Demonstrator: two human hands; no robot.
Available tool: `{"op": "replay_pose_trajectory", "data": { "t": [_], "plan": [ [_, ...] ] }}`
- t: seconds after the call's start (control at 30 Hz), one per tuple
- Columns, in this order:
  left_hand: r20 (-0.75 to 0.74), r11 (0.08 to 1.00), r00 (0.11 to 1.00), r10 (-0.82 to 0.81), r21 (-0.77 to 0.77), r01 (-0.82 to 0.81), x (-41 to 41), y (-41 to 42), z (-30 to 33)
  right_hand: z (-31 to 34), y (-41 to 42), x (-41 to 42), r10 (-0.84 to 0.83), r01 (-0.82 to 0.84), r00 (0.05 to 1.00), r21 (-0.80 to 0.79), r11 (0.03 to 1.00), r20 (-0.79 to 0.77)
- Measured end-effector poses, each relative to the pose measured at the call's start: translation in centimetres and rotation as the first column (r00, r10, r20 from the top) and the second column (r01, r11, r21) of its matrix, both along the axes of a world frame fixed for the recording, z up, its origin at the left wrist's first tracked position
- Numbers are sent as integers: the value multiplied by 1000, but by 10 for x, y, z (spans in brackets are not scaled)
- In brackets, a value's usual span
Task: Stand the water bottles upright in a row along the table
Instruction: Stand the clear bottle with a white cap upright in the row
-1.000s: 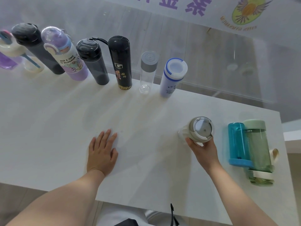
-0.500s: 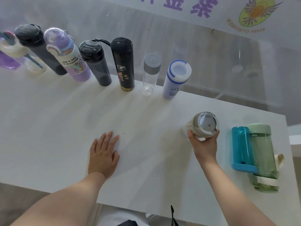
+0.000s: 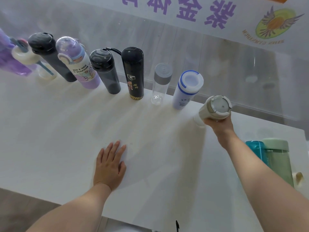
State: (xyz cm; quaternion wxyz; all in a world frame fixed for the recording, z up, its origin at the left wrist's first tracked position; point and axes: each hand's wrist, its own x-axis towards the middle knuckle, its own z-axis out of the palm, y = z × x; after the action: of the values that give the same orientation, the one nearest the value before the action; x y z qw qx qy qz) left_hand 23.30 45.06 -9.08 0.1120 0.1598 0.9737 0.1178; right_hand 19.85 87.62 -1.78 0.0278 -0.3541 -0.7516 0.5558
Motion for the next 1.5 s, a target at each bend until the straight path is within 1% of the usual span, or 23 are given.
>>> {"op": "replay_pose_trajectory", "data": {
  "t": [0.07, 0.3, 0.47, 0.83, 0.93, 1.13, 1.17, 1.27, 1.4, 1.5],
  "plan": [
    [0, 1000, 1000, 0, 3, 0, -1, 0, 0, -5, 10, -11, 23, -23, 1000, -12, 1000, 3],
    [-4, 1000, 1000, -3, 5, 3, -1, 0, -2, 13, 5, -37, 63, -65, 998, -53, 997, -27],
    [-5, 1000, 1000, -3, 4, 3, -2, 1, -1, 15, 5, -40, 90, -94, 995, -126, 988, -42],
    [-5, 1000, 1000, -4, 10, 4, -2, 0, -1, 13, 7, -42, 154, -171, 982, -175, 970, -105],
    [-5, 1000, 1000, -6, 10, 7, -2, 0, -2, 9, 4, -40, 136, -155, 985, -199, 968, -105],
    [5, 1000, 1000, -3, 13, 3, -2, 0, -4, 5, -10, -21, 27, -45, 997, -239, 970, -75],
    [6, 1000, 1000, -3, 12, 3, -3, 0, -3, 6, -14, -15, 7, -20, 998, -225, 974, -57],
    [15, 1000, 1000, -8, 10, 7, -3, 0, -3, 4, -26, 14, -45, 45, 999, -117, 992, 1],
    [22, 1000, 1000, -20, 8, 19, -4, 0, -1, 2, -43, 66, -37, 38, 998, -30, 999, 48],
    [25, 999, 999, -45, -3, 45, -3, 0, 0, -2, -58, 105, -45, 40, 993, 53, 998, 113]
  ]
}}
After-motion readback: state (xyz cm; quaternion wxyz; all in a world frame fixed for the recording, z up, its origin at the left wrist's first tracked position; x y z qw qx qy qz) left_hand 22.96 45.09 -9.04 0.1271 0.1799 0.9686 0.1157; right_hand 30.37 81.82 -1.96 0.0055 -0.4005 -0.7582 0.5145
